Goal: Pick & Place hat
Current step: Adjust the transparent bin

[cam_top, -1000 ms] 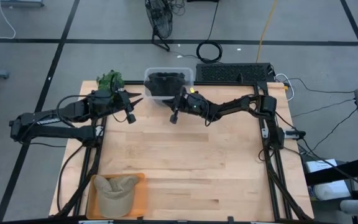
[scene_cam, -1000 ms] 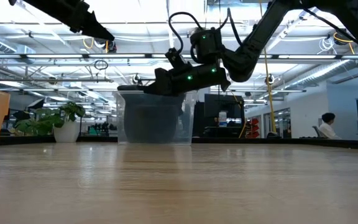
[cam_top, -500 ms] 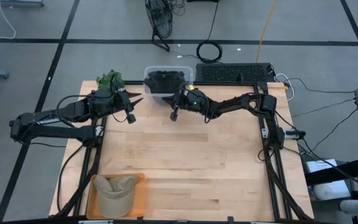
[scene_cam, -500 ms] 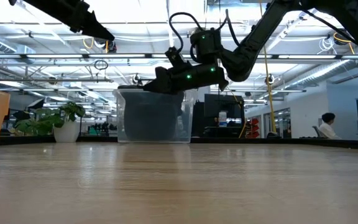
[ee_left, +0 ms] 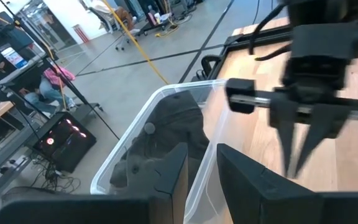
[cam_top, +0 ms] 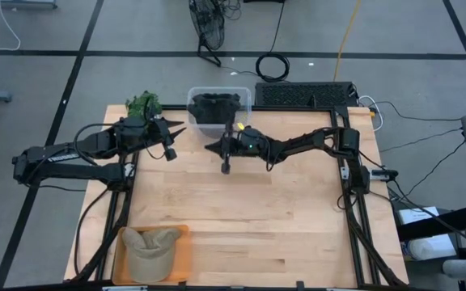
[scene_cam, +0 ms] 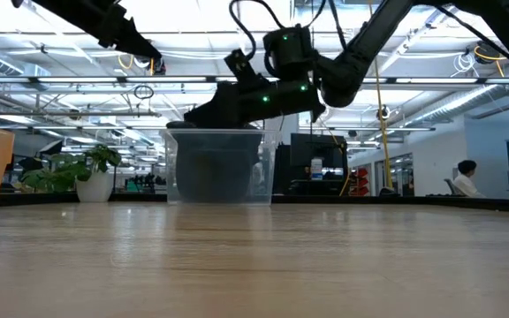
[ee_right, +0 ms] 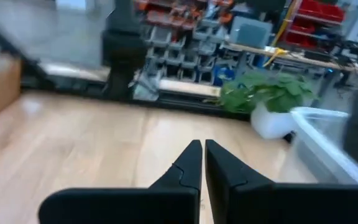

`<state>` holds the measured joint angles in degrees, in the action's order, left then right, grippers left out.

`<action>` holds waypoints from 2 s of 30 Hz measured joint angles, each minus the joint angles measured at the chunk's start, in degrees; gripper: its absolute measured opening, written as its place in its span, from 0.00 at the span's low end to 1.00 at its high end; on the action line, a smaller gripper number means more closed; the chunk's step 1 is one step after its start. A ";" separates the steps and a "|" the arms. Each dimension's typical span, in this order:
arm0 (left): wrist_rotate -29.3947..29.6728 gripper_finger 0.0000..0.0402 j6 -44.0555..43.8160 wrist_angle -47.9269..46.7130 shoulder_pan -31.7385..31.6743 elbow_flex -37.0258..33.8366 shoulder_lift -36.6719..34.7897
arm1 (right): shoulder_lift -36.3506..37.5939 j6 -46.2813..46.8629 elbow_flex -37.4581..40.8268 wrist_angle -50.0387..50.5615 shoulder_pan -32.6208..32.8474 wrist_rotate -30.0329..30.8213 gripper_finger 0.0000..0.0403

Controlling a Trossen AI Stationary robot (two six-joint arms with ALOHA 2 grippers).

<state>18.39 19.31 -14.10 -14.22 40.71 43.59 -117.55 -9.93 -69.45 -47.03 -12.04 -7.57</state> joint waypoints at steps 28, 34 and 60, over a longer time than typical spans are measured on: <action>0.28 0.24 1.60 1.18 0.00 0.00 0.00 | 27.73 7.63 35.48 -7.60 -8.57 38.06 0.00; 0.26 0.24 1.55 1.19 0.00 0.00 0.00 | 25.39 15.92 36.02 -8.28 -11.87 25.80 0.00; 0.24 0.24 1.57 2.34 0.00 0.00 0.02 | 12.67 18.05 25.90 -7.97 -9.61 19.28 0.00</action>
<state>18.63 20.88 -11.76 -14.22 40.71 43.62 -104.88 8.12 -43.55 -55.00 -21.65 11.70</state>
